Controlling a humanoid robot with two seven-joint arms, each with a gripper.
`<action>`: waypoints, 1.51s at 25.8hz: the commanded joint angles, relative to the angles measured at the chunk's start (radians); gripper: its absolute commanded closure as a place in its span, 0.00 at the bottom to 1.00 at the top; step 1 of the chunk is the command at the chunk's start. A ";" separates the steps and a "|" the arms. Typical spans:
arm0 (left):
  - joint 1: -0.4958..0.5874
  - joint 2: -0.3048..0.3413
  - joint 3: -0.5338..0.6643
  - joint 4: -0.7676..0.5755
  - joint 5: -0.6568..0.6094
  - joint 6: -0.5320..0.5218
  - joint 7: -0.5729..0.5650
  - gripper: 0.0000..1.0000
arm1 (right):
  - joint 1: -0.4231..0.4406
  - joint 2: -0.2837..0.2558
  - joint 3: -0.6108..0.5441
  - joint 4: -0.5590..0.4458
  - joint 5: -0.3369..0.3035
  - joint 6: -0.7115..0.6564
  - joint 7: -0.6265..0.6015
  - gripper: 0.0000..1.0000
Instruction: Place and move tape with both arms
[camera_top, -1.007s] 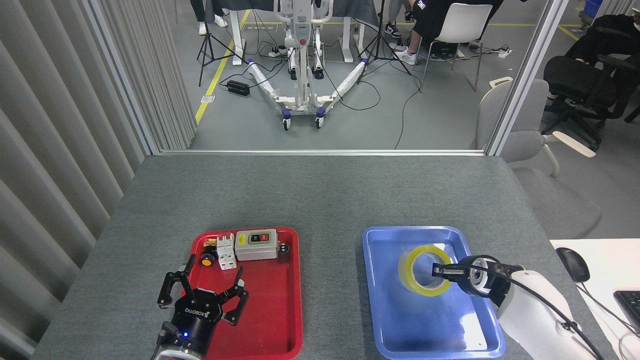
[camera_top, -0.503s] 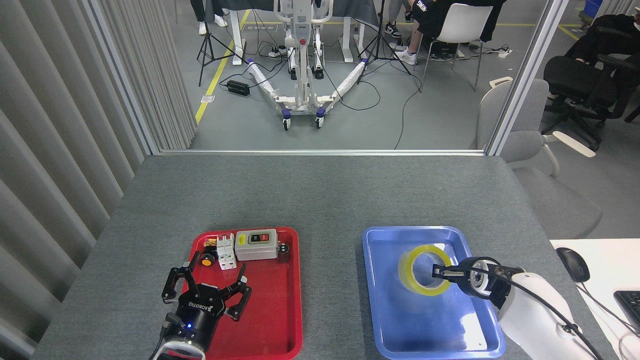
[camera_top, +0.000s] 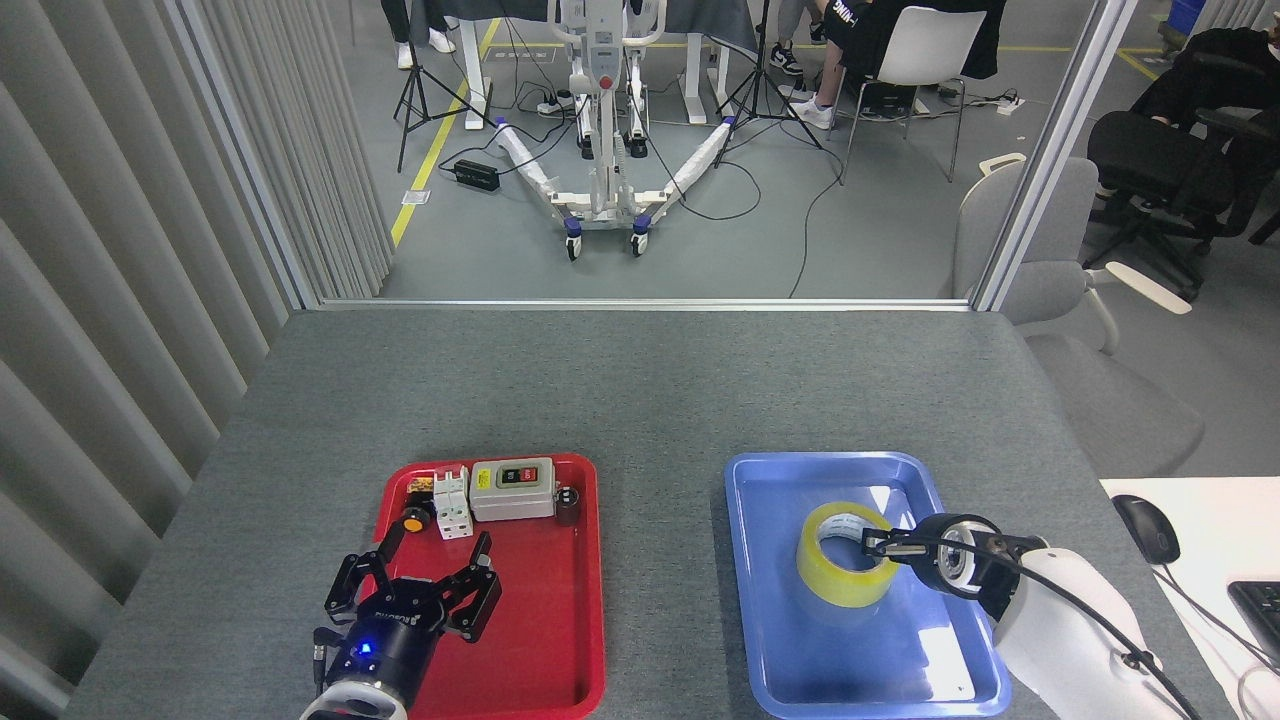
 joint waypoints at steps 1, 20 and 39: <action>0.001 0.001 0.001 0.009 0.009 0.006 0.028 0.00 | 0.021 0.001 -0.025 -0.023 0.079 -0.050 -0.074 0.43; 0.050 0.002 0.059 0.002 0.107 0.004 0.099 0.00 | 0.679 0.251 -0.734 -0.537 0.689 -0.492 -0.842 0.03; 0.095 -0.031 0.050 -0.117 0.094 0.023 0.087 0.00 | 0.715 0.141 -0.580 -0.527 0.559 -0.295 -0.936 0.01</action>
